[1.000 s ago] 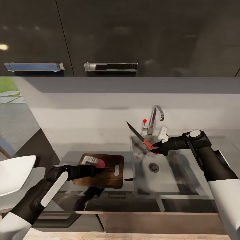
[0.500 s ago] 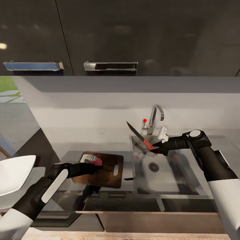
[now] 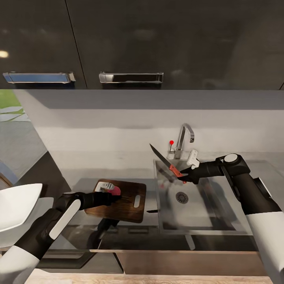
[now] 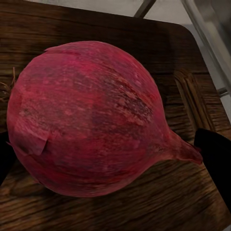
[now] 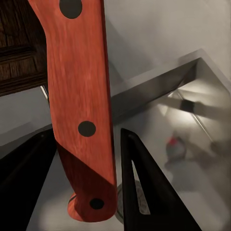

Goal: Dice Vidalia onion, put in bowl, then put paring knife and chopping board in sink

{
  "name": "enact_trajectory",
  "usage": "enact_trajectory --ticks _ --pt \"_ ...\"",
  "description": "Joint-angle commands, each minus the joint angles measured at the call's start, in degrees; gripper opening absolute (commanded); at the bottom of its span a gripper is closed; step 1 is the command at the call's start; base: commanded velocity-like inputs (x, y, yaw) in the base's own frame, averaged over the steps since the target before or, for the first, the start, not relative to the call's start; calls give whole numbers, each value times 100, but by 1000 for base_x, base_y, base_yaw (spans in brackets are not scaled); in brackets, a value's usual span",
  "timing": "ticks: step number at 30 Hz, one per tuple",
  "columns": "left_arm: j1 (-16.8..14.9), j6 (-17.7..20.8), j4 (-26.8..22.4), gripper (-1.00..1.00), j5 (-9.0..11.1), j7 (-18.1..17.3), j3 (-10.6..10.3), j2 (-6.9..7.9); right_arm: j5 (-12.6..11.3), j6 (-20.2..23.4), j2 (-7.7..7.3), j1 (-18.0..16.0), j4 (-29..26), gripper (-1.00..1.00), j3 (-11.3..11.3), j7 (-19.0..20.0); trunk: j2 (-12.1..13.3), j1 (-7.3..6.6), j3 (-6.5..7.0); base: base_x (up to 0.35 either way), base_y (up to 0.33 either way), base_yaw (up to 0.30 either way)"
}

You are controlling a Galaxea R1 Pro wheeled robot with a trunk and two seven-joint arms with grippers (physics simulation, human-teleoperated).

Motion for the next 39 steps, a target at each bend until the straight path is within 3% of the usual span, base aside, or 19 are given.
enact_trajectory --ticks 1,7,12,39 --pt "-5 6 2 -100 -83 -7 -5 2 22 52 -3 -8 -7 -100 7 24 -11 4 -12 0 0 0" --pt "-5 6 46 -100 -83 -7 -6 -9 22 52 -3 -10 -7 -100 7 24 -11 4 -12 0 0 0" --pt "-5 3 230 -100 -83 2 -11 -114 22 52 -3 -7 -7 -100 7 24 -11 4 -12 0 0 0" --pt "-5 2 235 -100 -83 2 -14 -109 22 54 -3 -7 -7 -100 7 24 -11 4 -12 0 0 0"
